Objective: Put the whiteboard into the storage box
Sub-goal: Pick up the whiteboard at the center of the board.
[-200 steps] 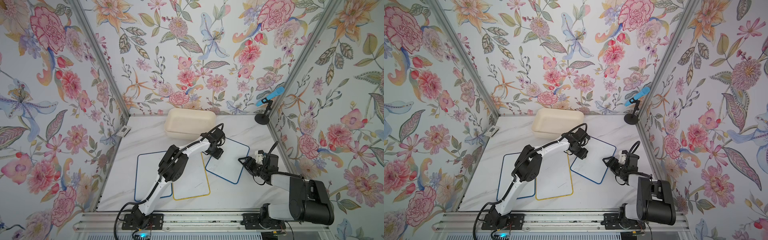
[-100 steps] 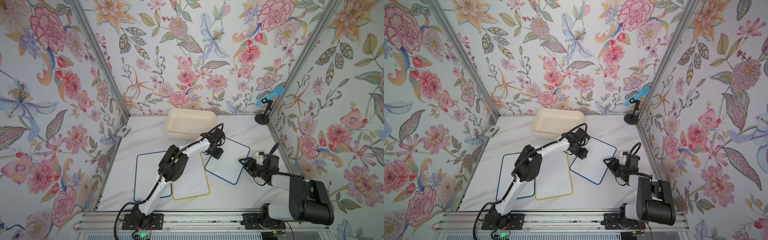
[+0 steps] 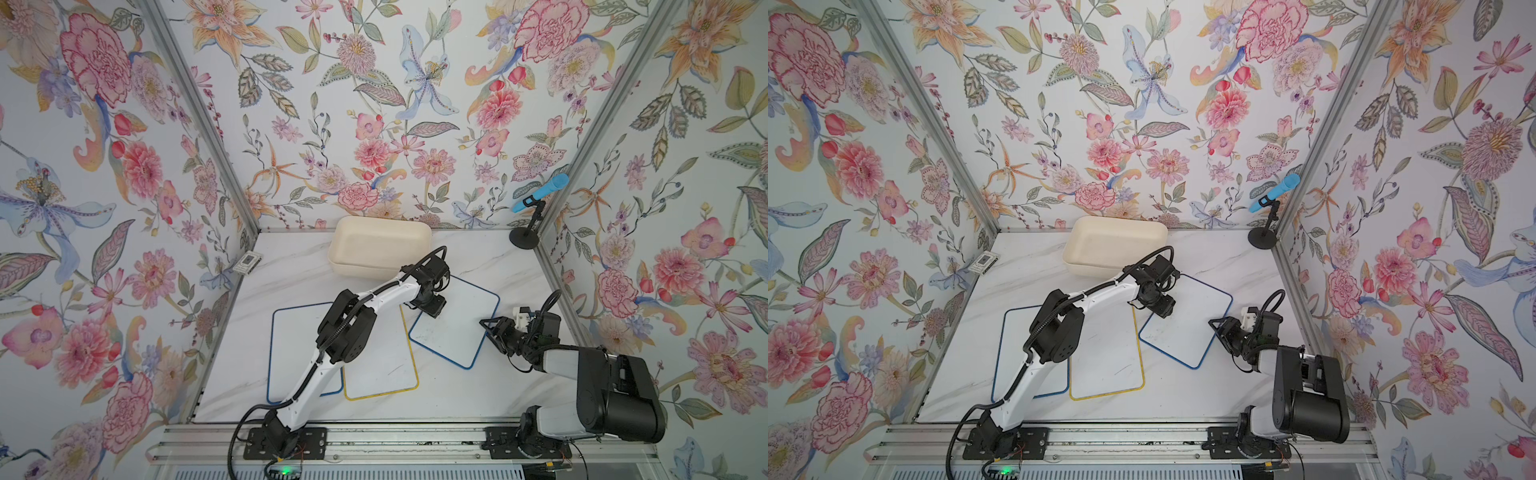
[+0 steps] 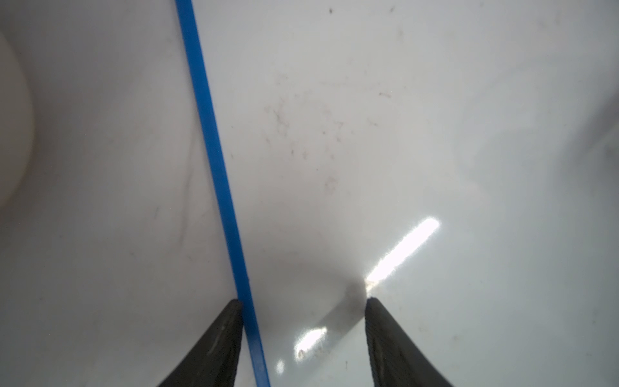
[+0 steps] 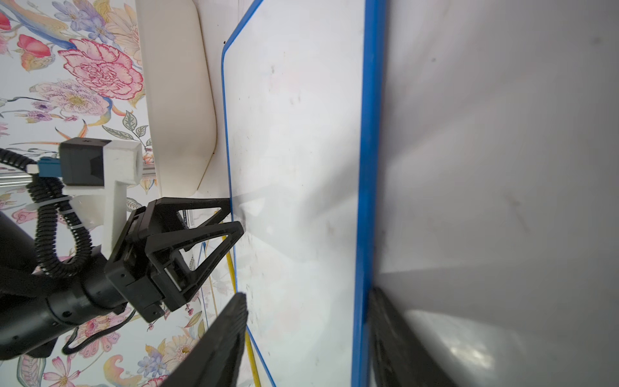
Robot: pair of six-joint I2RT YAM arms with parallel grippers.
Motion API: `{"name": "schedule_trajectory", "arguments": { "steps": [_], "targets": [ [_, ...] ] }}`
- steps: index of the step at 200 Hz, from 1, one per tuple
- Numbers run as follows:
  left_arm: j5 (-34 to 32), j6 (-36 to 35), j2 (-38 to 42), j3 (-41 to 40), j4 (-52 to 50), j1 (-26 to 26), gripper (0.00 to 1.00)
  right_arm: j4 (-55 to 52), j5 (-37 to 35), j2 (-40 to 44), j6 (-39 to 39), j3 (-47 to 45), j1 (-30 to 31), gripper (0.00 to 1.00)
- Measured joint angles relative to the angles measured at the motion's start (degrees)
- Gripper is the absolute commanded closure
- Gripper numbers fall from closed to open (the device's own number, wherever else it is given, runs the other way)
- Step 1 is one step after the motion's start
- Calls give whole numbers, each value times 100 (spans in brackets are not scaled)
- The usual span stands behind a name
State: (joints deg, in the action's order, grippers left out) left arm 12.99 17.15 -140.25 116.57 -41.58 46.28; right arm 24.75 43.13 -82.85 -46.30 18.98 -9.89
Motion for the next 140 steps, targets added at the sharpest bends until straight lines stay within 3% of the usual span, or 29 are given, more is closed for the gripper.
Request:
{"name": "schedule_trajectory", "arguments": {
  "steps": [42,98,140],
  "targets": [
    [-2,0,-11,0,59,-79,41,800,203,-516,-195,0,-37,48],
    [-2,2,-39,52,33,-98,42,933,227,-623,-162,4,-37,51],
    [-4,20,-50,59,94,-166,42,1731,295,-1084,-612,0,-37,54]
  ]
}}
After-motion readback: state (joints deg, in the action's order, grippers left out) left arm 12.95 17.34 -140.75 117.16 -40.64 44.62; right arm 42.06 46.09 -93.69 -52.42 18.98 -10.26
